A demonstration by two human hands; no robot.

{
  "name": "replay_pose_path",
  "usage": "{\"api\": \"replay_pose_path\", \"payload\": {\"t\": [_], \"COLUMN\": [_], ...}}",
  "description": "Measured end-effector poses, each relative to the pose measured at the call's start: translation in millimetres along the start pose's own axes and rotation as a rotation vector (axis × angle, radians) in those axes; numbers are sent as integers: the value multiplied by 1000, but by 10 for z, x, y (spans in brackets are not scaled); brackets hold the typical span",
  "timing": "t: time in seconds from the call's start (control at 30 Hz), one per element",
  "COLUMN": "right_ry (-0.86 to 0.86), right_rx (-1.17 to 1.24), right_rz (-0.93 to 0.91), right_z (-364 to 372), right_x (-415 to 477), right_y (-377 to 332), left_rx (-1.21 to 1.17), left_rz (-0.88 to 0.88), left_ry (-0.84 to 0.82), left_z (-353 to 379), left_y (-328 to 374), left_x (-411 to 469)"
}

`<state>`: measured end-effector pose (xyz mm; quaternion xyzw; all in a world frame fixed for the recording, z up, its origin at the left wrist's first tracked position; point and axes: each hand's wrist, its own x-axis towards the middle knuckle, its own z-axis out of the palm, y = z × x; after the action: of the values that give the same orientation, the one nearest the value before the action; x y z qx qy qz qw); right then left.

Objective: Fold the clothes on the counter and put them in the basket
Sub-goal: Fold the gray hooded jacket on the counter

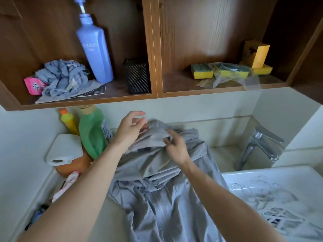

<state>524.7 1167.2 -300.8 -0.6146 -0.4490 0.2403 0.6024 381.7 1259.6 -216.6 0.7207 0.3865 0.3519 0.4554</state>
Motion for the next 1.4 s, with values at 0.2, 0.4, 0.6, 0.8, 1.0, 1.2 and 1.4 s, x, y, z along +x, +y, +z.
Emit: {"api": "replay_pose_path", "payload": {"t": [0.2, 0.4, 0.6, 0.8, 1.0, 1.2, 1.4], "right_ry": [172, 233, 313, 174, 399, 305, 196], "right_rx": [977, 1025, 633, 152, -280, -311, -975], "right_rz": [379, 406, 665, 414, 194, 816, -194], "right_z": [-248, -620, -1071, -1011, -1032, -1147, -552], "right_x": [250, 366, 315, 239, 369, 244, 122], "right_y": [291, 369, 713, 690, 629, 1013, 1043], "left_rx": [382, 777, 883, 826, 976, 1100, 1040], "left_rz": [-125, -47, 77, 82, 266, -390, -79], "left_ry": [-457, -351, -409, -426, -45, -408, -177], "left_z": [5, 43, 67, 194, 114, -135, 70], "left_y": [-457, -1097, -1249, -1388, -1430, -1971, -1857], "left_x": [-298, -188, -322, -324, -283, -487, -531]}}
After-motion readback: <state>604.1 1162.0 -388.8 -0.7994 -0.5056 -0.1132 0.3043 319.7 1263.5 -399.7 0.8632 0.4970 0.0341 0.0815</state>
